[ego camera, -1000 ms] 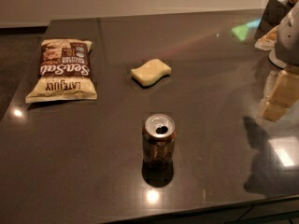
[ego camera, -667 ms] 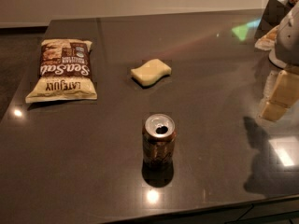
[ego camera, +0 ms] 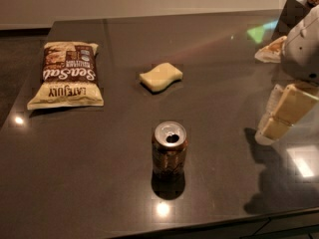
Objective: Knock orange can over
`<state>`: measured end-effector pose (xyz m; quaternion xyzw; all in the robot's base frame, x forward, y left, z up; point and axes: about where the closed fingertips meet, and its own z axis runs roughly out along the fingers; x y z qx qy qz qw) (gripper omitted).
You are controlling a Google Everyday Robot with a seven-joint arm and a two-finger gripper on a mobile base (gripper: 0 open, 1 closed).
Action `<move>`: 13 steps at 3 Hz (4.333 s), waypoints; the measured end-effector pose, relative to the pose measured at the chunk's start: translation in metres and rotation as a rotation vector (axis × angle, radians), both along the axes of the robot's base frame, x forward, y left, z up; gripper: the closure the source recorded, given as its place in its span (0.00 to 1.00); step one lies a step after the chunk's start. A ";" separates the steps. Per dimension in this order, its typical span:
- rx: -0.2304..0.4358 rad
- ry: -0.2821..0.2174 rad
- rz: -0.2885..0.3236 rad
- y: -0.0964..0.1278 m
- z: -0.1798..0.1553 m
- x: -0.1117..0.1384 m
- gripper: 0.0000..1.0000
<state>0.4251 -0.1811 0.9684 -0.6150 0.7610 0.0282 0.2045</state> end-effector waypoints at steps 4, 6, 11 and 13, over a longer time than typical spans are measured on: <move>0.344 0.030 0.261 0.128 -0.026 -0.031 0.00; 0.405 0.068 0.312 0.160 -0.059 -0.037 0.00; 0.397 0.084 0.262 0.145 -0.040 -0.024 0.97; 0.118 0.108 0.150 0.108 -0.030 0.020 1.00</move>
Offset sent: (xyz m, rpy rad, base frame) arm -0.0282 0.1069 -0.0255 0.3102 0.0177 0.2160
